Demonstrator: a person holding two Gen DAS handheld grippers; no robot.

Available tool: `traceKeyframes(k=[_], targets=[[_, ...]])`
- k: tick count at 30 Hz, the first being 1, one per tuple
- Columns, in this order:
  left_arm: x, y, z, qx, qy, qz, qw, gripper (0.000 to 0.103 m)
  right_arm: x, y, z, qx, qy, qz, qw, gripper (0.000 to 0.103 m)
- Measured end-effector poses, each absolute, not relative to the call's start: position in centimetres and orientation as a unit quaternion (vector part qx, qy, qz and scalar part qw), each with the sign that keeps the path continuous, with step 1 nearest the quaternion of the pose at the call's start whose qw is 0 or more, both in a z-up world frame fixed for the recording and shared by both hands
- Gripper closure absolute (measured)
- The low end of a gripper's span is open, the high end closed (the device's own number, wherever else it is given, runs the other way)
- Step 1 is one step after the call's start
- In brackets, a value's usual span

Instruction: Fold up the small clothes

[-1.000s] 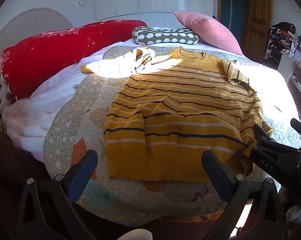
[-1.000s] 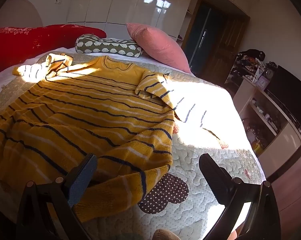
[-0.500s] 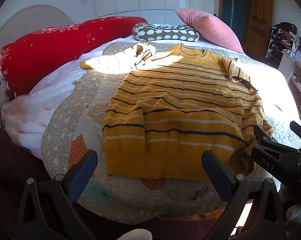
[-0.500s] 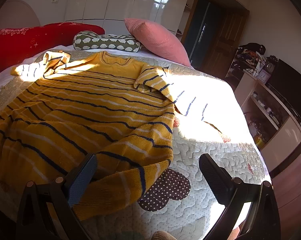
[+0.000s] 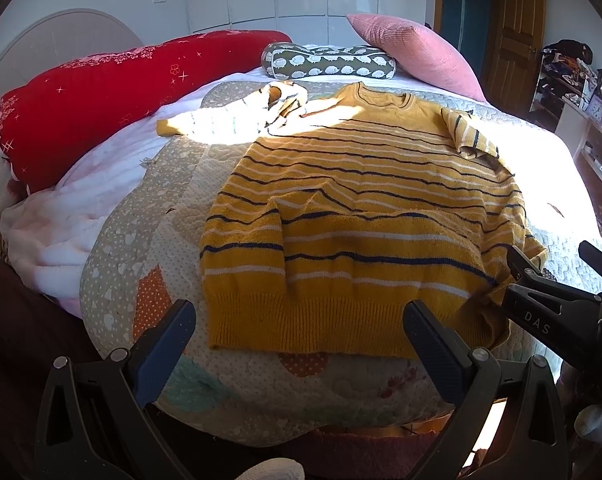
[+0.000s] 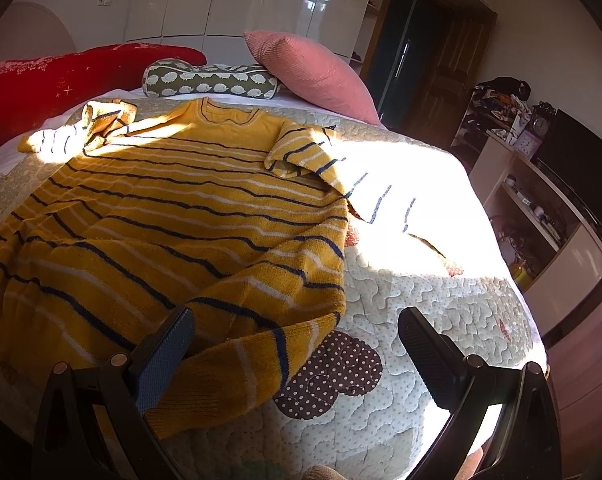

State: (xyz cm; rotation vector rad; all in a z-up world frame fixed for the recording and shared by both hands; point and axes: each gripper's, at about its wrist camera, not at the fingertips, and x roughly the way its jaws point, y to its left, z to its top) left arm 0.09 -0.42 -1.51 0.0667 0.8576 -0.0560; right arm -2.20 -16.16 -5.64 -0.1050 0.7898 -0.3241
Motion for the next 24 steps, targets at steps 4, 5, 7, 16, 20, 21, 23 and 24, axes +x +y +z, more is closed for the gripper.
traceKeyframes(k=[4, 5, 7, 16, 20, 21, 23, 24], targets=[[0.08, -0.52, -1.74, 0.034, 0.419, -0.026, 0.907, 0.0, -2.18, -16.27, -5.78, -0.049, 0.386, -0.156, 0.908, 0.001], [0.11, -0.59, -1.85, 0.036, 0.42, -0.024, 0.907, 0.0, -2.2, -16.33, -5.8, -0.048, 0.387, -0.156, 0.908, 0.001], [0.12, -0.66, -1.93, 0.038, 0.421, -0.023, 0.906, 0.0, -2.2, -16.48, -5.86, -0.045, 0.388, -0.156, 0.907, 0.001], [0.31, -0.32, -2.12, 0.04, 0.423, -0.014, 0.905, 0.0, -1.97, -16.31, -6.27, -0.043, 0.398, -0.154, 0.903, 0.001], [0.39, -0.09, -2.13, 0.038, 0.426, -0.011, 0.904, 0.0, -1.9, -16.19, -6.52, -0.044, 0.401, -0.151, 0.902, 0.001], [0.39, -0.07, -2.13, 0.038, 0.426, -0.011, 0.904, 0.0, -1.91, -16.21, -6.55, -0.044, 0.402, -0.151, 0.902, 0.001], [0.39, -0.04, -2.14, 0.038, 0.426, -0.012, 0.904, 0.0, -1.9, -16.29, -6.6, -0.042, 0.403, -0.151, 0.902, 0.001], [0.4, -0.04, -2.17, 0.039, 0.427, -0.012, 0.904, 0.0, -1.89, -16.33, -6.62, -0.042, 0.403, -0.151, 0.901, 0.001]])
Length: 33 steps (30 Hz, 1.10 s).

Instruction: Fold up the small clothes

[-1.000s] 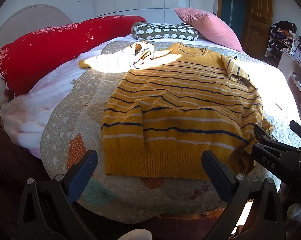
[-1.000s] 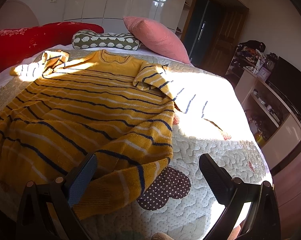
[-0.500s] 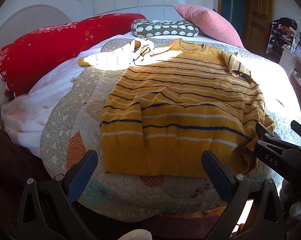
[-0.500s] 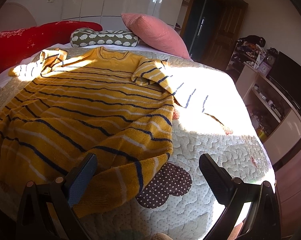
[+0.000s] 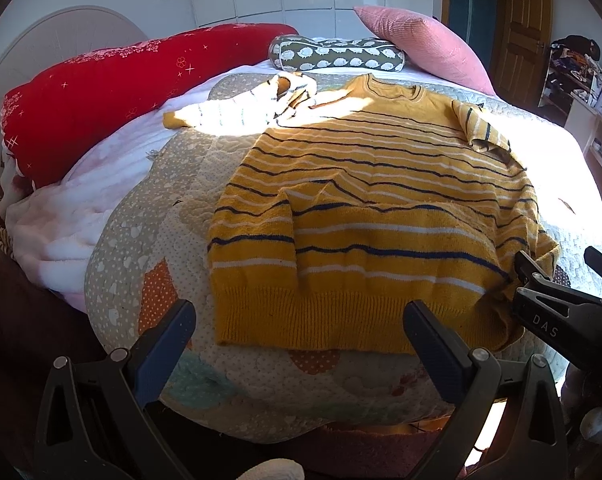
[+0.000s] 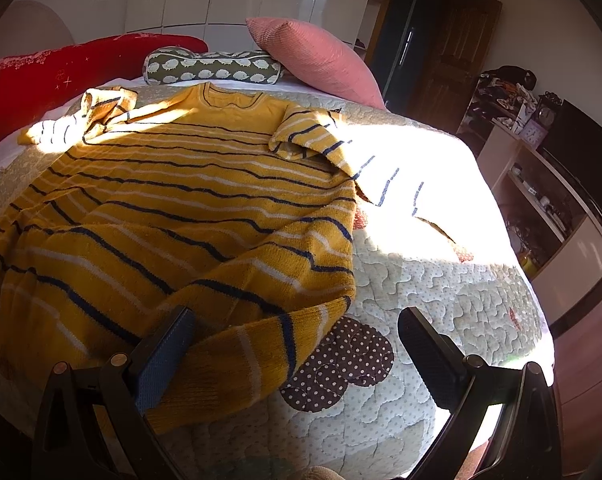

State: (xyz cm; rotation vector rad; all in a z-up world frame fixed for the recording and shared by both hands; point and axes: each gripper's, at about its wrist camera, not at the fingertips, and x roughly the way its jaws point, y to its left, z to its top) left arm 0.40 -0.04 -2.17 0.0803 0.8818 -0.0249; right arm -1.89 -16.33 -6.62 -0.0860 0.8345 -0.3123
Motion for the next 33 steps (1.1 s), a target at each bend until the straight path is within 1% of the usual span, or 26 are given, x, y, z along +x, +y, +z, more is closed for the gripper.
traceKeyframes(k=[25, 33], targets=[[0.5, -0.4, -2.6, 0.038, 0.432, -0.015, 0.901, 0.0, -1.6, -16.4, -7.1, -0.035, 0.415, -0.146, 0.897, 0.001], [1.6, 0.1, -2.5, 0.034, 0.44, -0.02, 0.897, 0.0, -1.6, -17.3, -6.9, -0.027, 0.416, -0.15, 0.896, 0.001]])
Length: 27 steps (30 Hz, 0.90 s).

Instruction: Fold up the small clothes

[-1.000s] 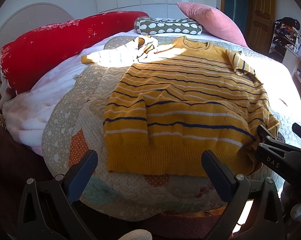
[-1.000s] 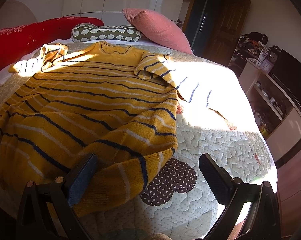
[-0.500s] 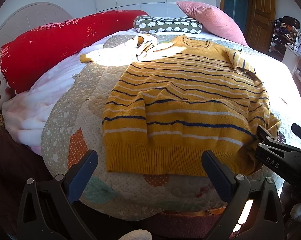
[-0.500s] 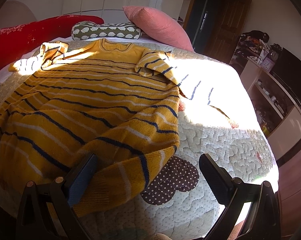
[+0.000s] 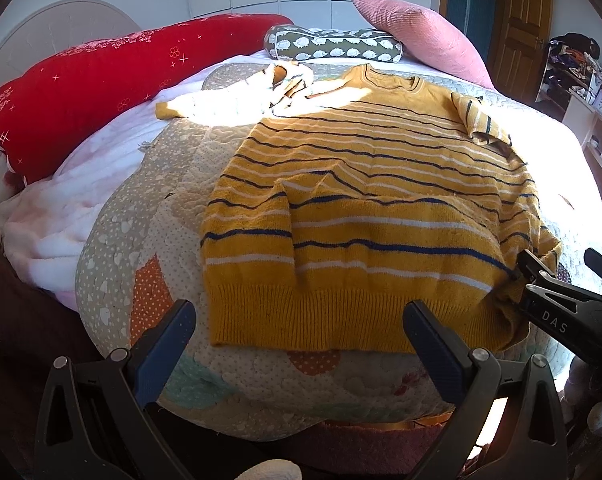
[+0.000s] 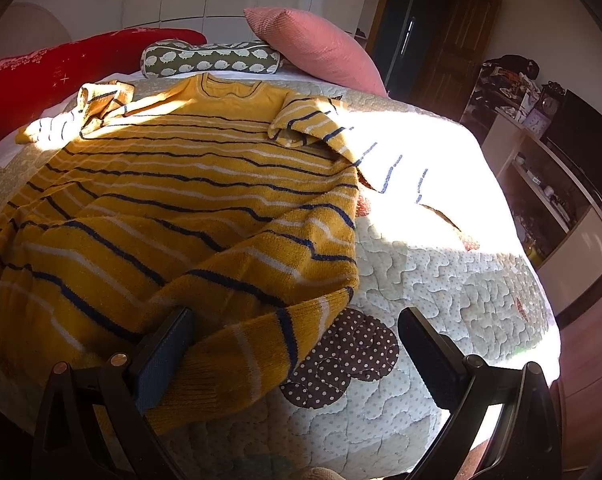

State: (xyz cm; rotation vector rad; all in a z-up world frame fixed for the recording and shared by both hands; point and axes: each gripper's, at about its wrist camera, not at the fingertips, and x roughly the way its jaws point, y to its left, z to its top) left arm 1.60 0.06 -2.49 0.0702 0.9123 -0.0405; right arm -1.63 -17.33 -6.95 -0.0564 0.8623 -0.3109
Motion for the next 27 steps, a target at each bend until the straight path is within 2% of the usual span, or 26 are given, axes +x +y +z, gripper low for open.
traceKeyframes(k=[6, 15, 19, 22, 27], targets=[[5.8, 5.0, -0.7, -0.001, 0.413, 0.029, 0.91, 0.0, -1.6, -23.4, -5.6, 0.017, 0.402, -0.208, 0.891, 0.001], [12.9, 13.5, -6.1, -0.019, 0.48, 0.116, 0.869, 0.0, -0.6, -33.3, -9.3, 0.106, 0.473, -0.244, 0.84, 0.001], [13.1, 14.1, -7.4, -0.029, 0.488, 0.119, 0.864, 0.0, -0.9, -34.6, -10.5, 0.167, 0.476, -0.228, 0.833, 0.0], [13.0, 13.3, -7.8, -0.013, 0.487, 0.13, 0.863, 0.0, -1.4, -34.6, -10.8, 0.177, 0.478, -0.22, 0.832, 0.0], [12.5, 13.6, -8.3, -0.045, 0.488, 0.146, 0.86, 0.0, -2.2, -34.2, -11.1, 0.152, 0.481, -0.188, 0.843, 0.0]])
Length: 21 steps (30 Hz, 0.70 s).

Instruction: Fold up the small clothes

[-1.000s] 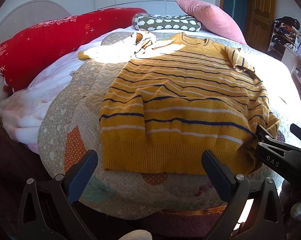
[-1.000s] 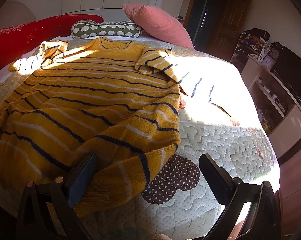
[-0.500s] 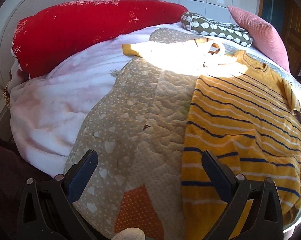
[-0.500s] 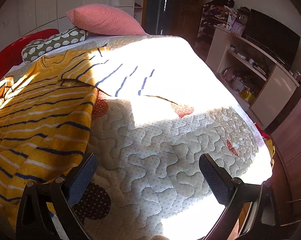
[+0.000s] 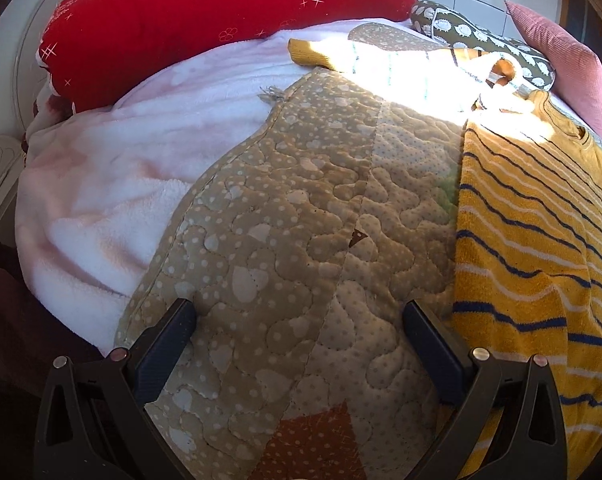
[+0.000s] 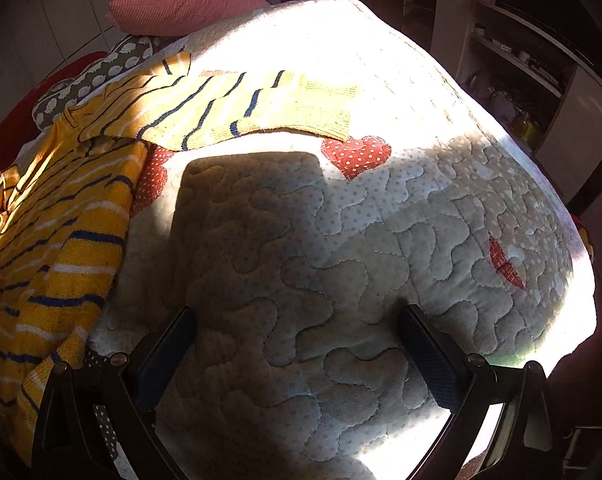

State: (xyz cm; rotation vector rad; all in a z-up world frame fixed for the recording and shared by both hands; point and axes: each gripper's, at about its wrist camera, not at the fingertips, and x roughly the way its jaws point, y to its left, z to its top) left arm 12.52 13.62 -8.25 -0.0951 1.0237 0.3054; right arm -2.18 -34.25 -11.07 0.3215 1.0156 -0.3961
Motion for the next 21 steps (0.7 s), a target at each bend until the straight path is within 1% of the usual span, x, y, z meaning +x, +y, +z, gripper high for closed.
traceKeyframes(k=[5, 8, 9, 10, 14, 16, 19, 20, 21], targets=[[11.9, 13.1, -8.1, -0.039, 0.493, 0.146, 0.857, 0.0, -2.3, -33.8, -11.1, 0.123, 0.488, -0.174, 0.846, 0.0], [11.3, 13.8, -7.7, -0.061, 0.493, 0.123, 0.859, 0.0, -1.9, -33.7, -10.2, 0.116, 0.509, -0.186, 0.833, 0.001], [11.0, 14.0, -7.4, -0.071, 0.493, 0.113, 0.86, 0.0, -2.0, -33.4, -9.6, 0.111, 0.506, -0.19, 0.834, 0.007], [10.6, 14.3, -7.0, -0.081, 0.491, 0.104, 0.861, 0.0, -2.3, -32.9, -8.8, 0.111, 0.495, -0.183, 0.842, 0.01], [8.3, 14.3, -4.7, -0.085, 0.462, 0.095, 0.878, 0.0, -2.9, -30.2, -6.1, 0.171, 0.449, -0.082, 0.873, 0.011], [7.3, 14.0, -3.6, -0.084, 0.447, 0.094, 0.886, 0.0, -2.0, -28.7, -6.5, 0.194, 0.463, -0.036, 0.864, 0.011], [6.0, 13.5, -2.2, -0.091, 0.435, 0.074, 0.893, 0.0, -0.8, -26.4, -8.5, 0.211, 0.492, -0.008, 0.844, 0.015], [5.8, 13.3, -1.8, -0.091, 0.433, 0.067, 0.894, 0.0, -0.8, -25.7, -8.9, 0.207, 0.493, -0.014, 0.845, 0.017], [5.7, 13.0, -1.3, -0.091, 0.431, 0.062, 0.896, 0.0, -0.8, -25.1, -8.7, 0.197, 0.487, -0.017, 0.851, 0.023]])
